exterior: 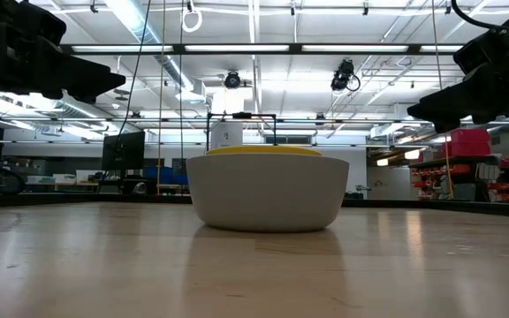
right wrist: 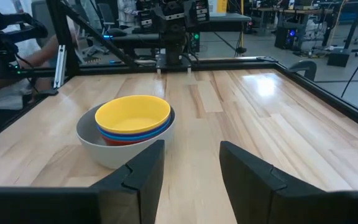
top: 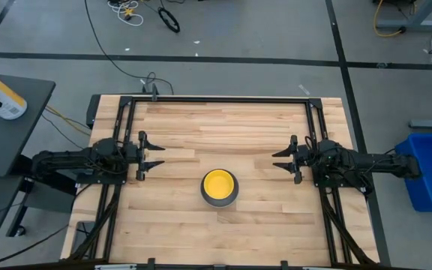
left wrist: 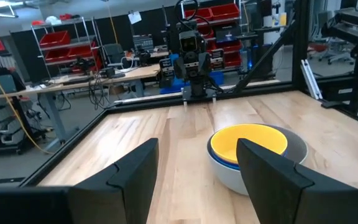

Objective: Nest bowls inside each other
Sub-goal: Return to Home Position

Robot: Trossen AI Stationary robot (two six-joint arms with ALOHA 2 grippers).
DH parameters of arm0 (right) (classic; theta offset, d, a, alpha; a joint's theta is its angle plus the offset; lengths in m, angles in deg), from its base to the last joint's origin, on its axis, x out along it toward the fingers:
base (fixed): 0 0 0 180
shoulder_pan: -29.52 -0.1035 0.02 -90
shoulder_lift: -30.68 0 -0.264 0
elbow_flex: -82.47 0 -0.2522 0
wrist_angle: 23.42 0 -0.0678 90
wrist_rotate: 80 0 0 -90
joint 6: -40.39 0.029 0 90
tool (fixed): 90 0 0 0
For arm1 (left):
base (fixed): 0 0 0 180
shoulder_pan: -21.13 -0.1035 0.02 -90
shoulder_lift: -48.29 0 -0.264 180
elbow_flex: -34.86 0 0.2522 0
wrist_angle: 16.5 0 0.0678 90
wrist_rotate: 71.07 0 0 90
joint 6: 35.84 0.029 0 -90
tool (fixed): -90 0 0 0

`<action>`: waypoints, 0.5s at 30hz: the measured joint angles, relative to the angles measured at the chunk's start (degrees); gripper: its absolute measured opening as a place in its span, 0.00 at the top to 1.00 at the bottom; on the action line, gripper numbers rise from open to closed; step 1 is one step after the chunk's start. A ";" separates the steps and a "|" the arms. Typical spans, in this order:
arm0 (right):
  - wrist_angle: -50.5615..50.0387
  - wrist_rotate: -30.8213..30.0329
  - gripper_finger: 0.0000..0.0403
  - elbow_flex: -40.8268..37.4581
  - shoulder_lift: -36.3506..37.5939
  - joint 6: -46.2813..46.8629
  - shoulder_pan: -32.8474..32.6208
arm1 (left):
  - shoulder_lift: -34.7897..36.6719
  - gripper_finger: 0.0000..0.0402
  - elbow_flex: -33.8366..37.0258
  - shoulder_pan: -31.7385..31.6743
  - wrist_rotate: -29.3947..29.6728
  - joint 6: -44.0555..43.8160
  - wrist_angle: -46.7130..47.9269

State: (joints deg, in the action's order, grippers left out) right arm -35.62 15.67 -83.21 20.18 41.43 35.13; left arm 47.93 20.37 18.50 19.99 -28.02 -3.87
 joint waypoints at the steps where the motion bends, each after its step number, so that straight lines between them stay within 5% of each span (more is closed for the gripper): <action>1: 0.00 0.00 0.59 0.00 0.00 0.00 0.00 | 0.00 0.44 0.00 0.00 0.00 0.14 0.00; 15: 0.00 0.00 0.60 0.00 0.00 0.00 0.00 | 0.00 0.44 0.00 0.02 0.00 0.00 -0.02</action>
State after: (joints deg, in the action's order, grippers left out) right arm -35.62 15.67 -83.21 20.18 41.43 35.13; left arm 47.93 20.37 18.52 19.99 -28.02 -3.89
